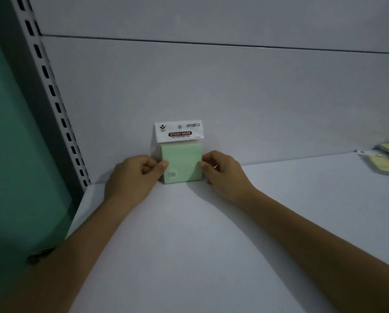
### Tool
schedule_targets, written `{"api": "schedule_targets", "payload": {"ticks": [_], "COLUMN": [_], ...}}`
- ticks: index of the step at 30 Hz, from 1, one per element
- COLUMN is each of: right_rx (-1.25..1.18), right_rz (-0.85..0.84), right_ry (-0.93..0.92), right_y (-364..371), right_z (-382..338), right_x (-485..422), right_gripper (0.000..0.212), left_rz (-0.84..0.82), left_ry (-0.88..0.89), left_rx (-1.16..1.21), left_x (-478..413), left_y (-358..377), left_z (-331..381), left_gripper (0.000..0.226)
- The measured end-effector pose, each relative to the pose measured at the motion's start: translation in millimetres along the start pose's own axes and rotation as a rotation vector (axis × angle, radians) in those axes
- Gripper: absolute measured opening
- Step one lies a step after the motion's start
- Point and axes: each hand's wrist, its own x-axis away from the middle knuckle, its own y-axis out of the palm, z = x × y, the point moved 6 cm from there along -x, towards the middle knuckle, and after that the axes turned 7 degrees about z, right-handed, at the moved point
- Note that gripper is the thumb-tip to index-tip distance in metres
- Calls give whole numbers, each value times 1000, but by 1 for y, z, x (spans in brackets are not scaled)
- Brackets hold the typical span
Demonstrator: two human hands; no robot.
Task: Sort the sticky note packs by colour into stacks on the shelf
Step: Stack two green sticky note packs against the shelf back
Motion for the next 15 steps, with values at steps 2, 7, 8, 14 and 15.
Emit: {"api": "schedule_targets", "payload": {"ticks": [2, 7, 8, 14, 15], "right_rx": [-4, -2, 4, -48, -88], "right_rz": [1, 1, -2, 101, 136], "right_ry": [4, -2, -5, 63, 100], "right_y": [0, -1, 0, -8, -13], "right_z": [0, 2, 3, 4, 5], "right_x": [-1, -2, -3, -3, -1], "right_gripper": [10, 10, 10, 12, 16], "left_rz": [13, -12, -12, 17, 17], "left_ry": [-2, -62, -78, -108, -124], "left_rx": [-10, 36, 57, 134, 137], "left_x": [-1, 0, 1, 8, 12], "left_y": [0, 8, 8, -2, -6], "left_z": [-2, -5, -7, 1, 3], "left_gripper": [28, 30, 29, 19, 18]}}
